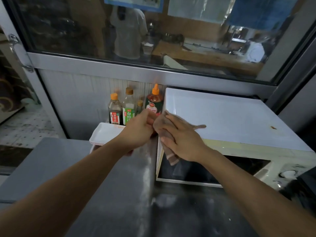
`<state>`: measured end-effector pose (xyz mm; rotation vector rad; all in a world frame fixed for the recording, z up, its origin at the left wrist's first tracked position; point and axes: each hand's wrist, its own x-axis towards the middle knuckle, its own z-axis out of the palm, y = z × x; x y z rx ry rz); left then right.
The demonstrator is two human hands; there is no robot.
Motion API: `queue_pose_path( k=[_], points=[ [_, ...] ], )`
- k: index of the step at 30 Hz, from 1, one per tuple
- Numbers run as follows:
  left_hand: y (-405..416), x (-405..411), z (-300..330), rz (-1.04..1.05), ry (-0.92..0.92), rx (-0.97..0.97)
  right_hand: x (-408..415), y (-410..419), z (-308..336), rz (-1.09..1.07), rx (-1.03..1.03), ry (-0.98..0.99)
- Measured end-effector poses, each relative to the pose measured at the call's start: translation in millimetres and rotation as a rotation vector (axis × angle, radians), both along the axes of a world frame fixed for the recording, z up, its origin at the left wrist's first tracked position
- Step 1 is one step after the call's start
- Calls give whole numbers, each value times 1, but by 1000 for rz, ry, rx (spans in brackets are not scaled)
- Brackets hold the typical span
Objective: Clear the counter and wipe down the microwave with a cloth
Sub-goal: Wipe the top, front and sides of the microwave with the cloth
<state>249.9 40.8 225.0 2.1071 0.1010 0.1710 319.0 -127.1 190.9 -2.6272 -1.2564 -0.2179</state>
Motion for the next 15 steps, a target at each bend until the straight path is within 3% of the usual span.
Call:
queue_pose_path(
  k=[5, 12, 15],
  points=[
    [-24, 11, 2, -47, -20, 136, -11, -48, 1, -72, -49, -116],
    [-55, 23, -17, -130, -82, 427, -6, -175, -8, -427, -158, -126],
    [-56, 25, -19, -99, -90, 495, -9, -180, -15, -534, -128, -169]
  ],
)
